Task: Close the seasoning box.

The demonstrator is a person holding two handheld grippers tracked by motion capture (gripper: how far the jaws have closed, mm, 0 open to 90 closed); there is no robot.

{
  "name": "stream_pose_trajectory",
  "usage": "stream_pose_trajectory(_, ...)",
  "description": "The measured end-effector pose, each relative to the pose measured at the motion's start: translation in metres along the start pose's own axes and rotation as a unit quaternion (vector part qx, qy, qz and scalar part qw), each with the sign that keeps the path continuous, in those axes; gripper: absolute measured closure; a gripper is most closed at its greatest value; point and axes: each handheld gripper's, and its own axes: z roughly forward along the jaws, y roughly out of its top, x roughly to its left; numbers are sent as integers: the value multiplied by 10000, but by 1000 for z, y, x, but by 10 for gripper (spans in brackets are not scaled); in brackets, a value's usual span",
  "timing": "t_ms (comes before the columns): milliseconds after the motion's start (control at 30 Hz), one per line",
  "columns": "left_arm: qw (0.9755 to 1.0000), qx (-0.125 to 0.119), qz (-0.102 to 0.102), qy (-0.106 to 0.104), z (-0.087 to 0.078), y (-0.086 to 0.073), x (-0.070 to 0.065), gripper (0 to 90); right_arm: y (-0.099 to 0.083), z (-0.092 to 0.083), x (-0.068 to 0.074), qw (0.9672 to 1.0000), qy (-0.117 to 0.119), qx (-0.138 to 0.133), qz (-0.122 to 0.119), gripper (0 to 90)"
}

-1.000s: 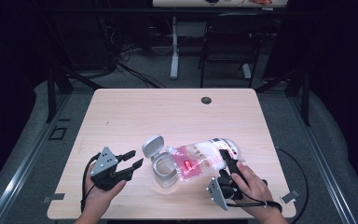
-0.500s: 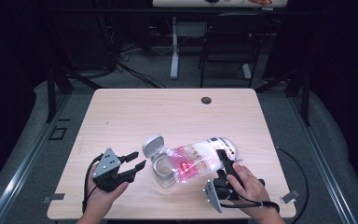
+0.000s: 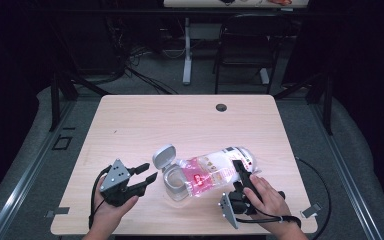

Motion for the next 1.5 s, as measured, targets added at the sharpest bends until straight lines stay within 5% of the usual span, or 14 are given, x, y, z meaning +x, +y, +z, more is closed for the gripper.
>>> stream_pose_trajectory(667, 9999, -7, 18, -124, 3, 4, -10, 577, 2, -3, -7, 9998, 68, -14, -190, 580)
stream_pose_trajectory(1500, 9977, 155, 472, -451, 33, 20, -40, 593, 8, 1, -4, 9996, 194, -84, -176, 580)
